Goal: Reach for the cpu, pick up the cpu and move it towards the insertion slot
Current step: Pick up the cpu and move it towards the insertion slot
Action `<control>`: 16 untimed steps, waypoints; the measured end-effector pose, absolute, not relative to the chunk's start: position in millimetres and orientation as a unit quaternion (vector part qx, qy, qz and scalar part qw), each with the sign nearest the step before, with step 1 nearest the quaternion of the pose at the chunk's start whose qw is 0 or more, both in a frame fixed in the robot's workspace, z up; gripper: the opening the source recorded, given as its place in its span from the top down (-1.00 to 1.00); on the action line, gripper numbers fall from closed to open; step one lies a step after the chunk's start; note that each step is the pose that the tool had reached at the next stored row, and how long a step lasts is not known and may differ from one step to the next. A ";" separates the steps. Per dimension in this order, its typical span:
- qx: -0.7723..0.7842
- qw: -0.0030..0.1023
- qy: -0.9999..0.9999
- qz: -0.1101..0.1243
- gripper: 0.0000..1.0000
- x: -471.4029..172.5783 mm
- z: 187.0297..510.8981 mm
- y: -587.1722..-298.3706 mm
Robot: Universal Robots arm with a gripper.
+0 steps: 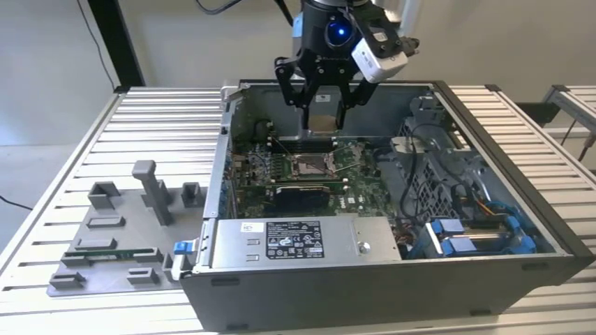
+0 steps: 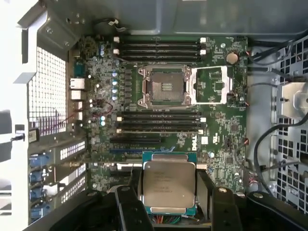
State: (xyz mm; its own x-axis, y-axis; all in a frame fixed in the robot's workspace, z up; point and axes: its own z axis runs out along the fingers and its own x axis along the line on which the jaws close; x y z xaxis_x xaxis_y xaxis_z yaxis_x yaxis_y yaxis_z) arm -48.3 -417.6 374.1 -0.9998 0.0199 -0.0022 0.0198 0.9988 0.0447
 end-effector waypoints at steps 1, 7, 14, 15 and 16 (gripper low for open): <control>0.010 0.001 1.000 0.022 1.00 -48.3 373.8 -414.0; 0.010 0.002 1.000 0.022 1.00 -48.3 372.3 -392.8; 0.010 0.003 1.000 0.022 1.00 -48.3 370.6 -364.0; 0.010 0.003 1.000 0.022 1.00 -48.2 370.3 -360.2; 0.010 0.004 1.000 0.022 1.00 -47.9 370.1 -356.5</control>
